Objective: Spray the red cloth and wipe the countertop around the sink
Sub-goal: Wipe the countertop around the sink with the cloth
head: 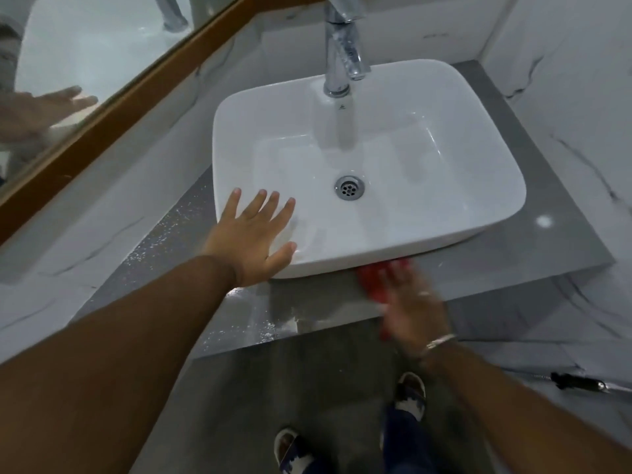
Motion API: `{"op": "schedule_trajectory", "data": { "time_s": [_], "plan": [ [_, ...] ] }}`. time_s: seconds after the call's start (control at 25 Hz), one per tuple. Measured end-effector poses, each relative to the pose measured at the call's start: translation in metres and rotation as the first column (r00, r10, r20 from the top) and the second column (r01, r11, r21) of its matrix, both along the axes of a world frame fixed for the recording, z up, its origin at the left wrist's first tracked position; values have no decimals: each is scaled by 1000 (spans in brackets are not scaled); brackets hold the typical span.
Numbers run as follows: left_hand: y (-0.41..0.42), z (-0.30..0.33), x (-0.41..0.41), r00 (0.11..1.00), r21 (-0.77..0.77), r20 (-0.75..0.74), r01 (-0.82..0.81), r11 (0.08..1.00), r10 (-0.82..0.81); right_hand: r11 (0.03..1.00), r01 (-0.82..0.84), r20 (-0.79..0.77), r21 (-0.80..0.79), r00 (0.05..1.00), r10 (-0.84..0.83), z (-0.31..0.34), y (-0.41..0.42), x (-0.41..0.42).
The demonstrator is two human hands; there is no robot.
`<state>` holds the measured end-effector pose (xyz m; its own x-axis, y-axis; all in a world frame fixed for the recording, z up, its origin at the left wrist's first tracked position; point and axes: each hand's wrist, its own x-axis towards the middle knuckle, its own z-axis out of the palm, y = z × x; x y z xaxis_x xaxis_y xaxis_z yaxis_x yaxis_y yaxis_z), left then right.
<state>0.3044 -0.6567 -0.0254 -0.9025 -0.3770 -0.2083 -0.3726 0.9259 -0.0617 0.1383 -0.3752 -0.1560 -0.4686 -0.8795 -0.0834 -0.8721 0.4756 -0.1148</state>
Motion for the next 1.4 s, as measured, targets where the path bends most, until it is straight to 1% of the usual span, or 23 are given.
{"op": "schedule_trajectory", "data": {
  "time_s": [0.08, 0.16, 0.2, 0.24, 0.32, 0.4, 0.44, 0.52, 0.6, 0.68, 0.72, 0.76, 0.84, 0.92, 0.96, 1.0, 1.04, 1.08, 1.12, 1.16, 1.24, 1.32, 1.4],
  "plan": [
    [-1, -2, 1, 1000, 9, -23, 3, 1000, -2, 956, 290, -21, 36, 957, -290, 7, 32, -78],
    [-2, -2, 1, 999, 15, -40, 4, 1000, -4, 832, 554, 43, 22, 831, -555, 18, 40, -111],
    [-1, -1, 1, 999, 18, -40, 6, 1000, -5, 783, 622, 45, -8, 783, -621, 22, 29, -101],
    [-1, -1, 0, 999, 20, -36, 8, 1000, -8, 775, 630, 20, -56, 777, -630, 22, 11, -73],
    [-1, -1, 0, 999, 21, -41, 11, 1000, -10, 880, 457, -39, -127, 885, -465, 17, -34, 15],
    [-3, -2, 1, 999, 21, -51, 16, 1000, -15, 968, 150, 16, -201, 989, -150, 11, -82, 113],
    [-3, -1, 1, 999, 24, -47, 22, 999, -21, 979, -31, 61, -201, 997, 44, 8, -102, 156],
    [-3, -2, 1, 999, 28, -47, 26, 999, -24, 923, -361, 140, -132, 915, 378, 8, -121, 199],
    [-4, -1, 0, 999, 36, -42, 24, 999, -23, 808, -583, 100, -84, 802, 589, 3, -109, 177],
    [-3, 1, 1, 999, 35, -37, 12, 999, -11, 712, -702, 12, 26, 712, 702, 6, -68, 116],
    [-2, 3, 1, 999, 29, -34, 9, 1000, -8, 728, -683, -33, 60, 727, 685, 7, -45, 77],
    [-1, 4, 0, 1000, 24, -24, 8, 1000, -8, 778, -620, -66, 102, 776, 627, 10, -22, 32],
    [-1, 4, 0, 1000, 26, -5, 5, 1000, -5, 904, -400, -105, 149, 903, 417, 19, 23, -55],
    [-1, 5, -2, 1000, 36, 3, 6, 999, -6, 987, -61, -34, 146, 997, 67, 30, 61, -119],
    [-1, 5, -3, 1000, 37, 7, 5, 999, -5, 984, 138, 0, 113, 990, -139, 33, 70, -135],
    [-2, 5, -1, 1000, 33, 18, 3, 999, -4, 941, 329, 16, 74, 943, -331, 34, 66, -135],
    [-3, 6, -1, 1000, 30, 30, 4, 1000, -5, 874, 484, 11, 41, 874, -485, 32, 51, -125],
    [-2, 6, -2, 999, 29, 48, 5, 1000, -7, 834, 551, -19, 20, 834, -551, 30, 34, -105],
    [-1, 6, -2, 998, 29, 61, 5, 1000, -7, 851, 526, -52, -1, 850, -525, 25, 13, -76],
    [0, 6, -2, 997, 26, 72, 7, 1000, -8, 912, 410, -73, -7, 909, -410, 21, -8, -42],
    [-1, 6, -3, 996, 19, 89, 5, 1000, -6, 999, 48, -36, -25, 998, -49, 13, -46, 29],
    [-1, 6, -2, 994, 17, 105, 11, 1000, -13, 972, -232, 60, -38, 970, 234, 5, -61, 74],
    [-2, 5, -1, 995, 18, 96, 14, 1000, -16, 904, -422, 104, -68, 898, 427, 5, -47, 63]
  ]
}}
